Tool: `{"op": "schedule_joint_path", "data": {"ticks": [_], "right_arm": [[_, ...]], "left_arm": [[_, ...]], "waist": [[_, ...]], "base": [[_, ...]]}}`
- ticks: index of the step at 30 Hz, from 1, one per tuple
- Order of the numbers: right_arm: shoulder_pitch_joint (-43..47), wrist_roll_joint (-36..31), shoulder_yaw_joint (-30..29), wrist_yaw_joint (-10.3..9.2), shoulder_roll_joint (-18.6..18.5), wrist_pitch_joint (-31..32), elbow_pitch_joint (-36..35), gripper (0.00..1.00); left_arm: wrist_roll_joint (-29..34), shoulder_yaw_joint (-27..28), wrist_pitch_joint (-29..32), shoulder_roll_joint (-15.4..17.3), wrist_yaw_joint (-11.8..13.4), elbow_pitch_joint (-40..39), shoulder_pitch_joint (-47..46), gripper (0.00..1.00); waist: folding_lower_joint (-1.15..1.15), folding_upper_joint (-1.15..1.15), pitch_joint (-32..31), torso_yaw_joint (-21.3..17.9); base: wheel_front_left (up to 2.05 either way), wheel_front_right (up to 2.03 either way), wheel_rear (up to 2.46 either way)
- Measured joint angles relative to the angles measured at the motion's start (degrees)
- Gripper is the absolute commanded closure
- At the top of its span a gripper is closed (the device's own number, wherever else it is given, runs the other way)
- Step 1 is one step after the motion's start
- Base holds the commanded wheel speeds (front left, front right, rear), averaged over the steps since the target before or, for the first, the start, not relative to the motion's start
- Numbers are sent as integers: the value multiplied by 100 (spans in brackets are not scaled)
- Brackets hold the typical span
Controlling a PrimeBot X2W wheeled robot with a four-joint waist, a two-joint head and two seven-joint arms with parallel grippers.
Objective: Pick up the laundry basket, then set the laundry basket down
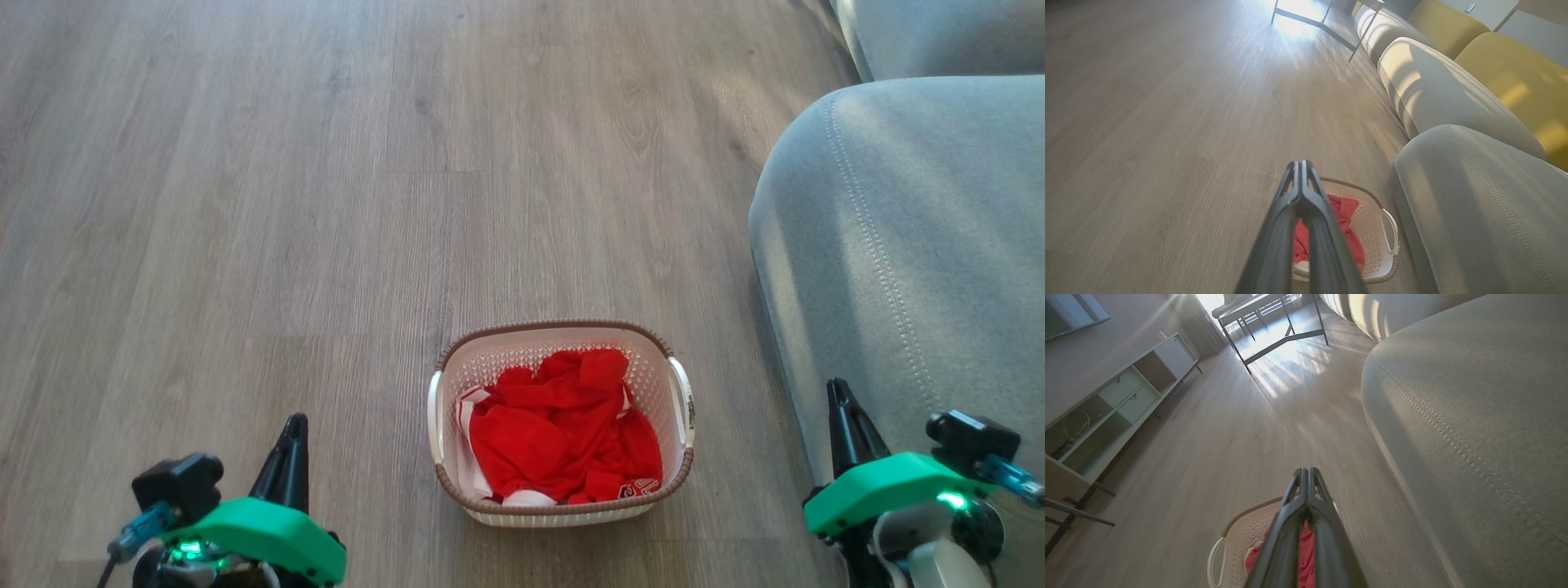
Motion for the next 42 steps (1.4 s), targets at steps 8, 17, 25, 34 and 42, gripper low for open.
{"op": "schedule_joint_path", "data": {"ticks": [8,17,25,34,42], "right_arm": [[-4,524,-54,0,-1,108,20,100],[-7,1039,-108,0,-1,203,25,100],[-10,1560,-143,0,-2,300,54,100],[-18,2134,-185,0,-4,421,64,100],[-25,2649,-241,0,-5,523,79,100]], "left_arm": [[-520,40,63,-20,-76,110,-73,100],[-1027,165,121,-32,-145,191,-126,100],[-1535,229,191,-53,-220,288,-237,100],[-2093,378,245,-69,-315,400,-260,100],[-2596,431,302,-93,-397,522,-359,100]], "waist": [[0,0,-9,-17],[0,0,-19,-33],[0,0,-28,-50],[0,0,-39,-69],[0,0,-49,-86]], "base": [[0,0,0],[0,0,0],[0,0,0],[0,0,0],[0,0,0]]}}
